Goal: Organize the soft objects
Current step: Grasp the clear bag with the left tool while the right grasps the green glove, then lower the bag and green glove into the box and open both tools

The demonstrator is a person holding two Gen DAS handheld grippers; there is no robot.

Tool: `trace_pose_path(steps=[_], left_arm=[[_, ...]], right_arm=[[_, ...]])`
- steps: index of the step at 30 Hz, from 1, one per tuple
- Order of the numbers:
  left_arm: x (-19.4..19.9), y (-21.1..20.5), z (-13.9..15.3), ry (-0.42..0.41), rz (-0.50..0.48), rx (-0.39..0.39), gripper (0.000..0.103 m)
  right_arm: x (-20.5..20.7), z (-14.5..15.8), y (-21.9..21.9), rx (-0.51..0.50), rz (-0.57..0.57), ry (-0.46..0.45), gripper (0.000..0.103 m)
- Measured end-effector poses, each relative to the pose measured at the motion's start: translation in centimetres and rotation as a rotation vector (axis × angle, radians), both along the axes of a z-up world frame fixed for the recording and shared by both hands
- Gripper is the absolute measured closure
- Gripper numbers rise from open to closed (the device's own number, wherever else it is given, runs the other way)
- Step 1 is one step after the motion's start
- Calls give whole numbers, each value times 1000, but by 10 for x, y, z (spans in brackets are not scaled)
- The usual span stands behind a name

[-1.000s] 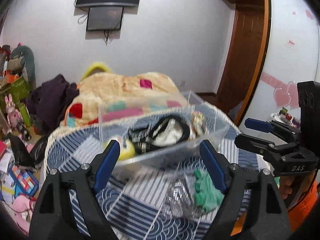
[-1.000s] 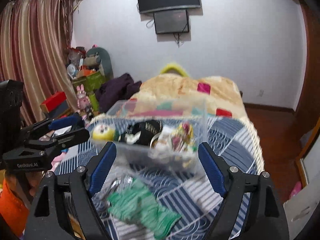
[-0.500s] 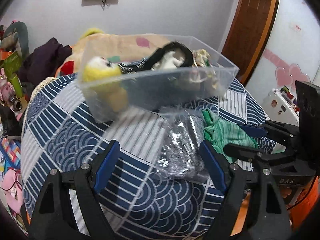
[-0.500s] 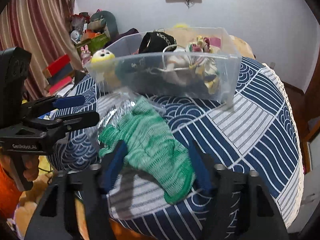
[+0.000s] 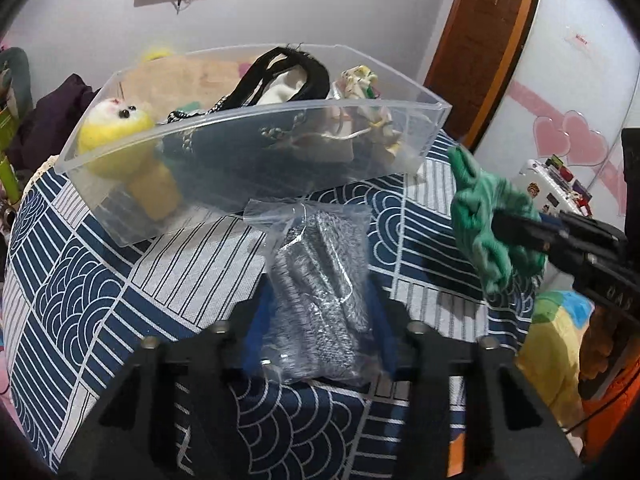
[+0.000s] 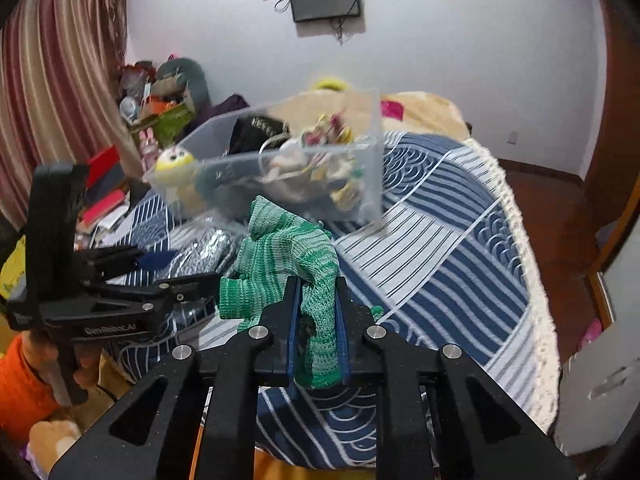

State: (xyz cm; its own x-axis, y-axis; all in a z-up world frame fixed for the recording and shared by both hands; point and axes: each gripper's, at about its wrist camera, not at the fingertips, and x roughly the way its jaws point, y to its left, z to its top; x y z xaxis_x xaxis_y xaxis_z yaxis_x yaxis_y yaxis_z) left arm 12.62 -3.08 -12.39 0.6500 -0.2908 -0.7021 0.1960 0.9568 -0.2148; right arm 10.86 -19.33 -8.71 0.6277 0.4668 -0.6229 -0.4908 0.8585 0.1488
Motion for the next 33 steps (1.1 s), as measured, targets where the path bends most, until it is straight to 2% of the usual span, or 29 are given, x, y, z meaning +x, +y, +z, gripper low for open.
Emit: trace_pose_path(steps=[2, 3, 8, 19, 27, 33], left_arm=[[-2, 1, 4, -11, 1, -6, 72], [-3, 2, 7, -15, 3, -12, 73], [-10, 9, 25, -61, 13, -31, 74], [-25, 31, 84, -236, 63, -45, 74], [1, 48, 112, -313, 125, -9, 74], [33, 55, 106, -286, 142, -19, 74]], right_arm=[[-3, 6, -6, 10, -6, -15, 89], [-3, 9, -6, 16, -9, -23, 89], [-1, 28, -1, 42, -12, -69, 89], [8, 68, 11, 119, -3, -173, 89], [26, 81, 37, 116, 10, -231, 89], [54, 77, 53, 103, 2, -211, 89]])
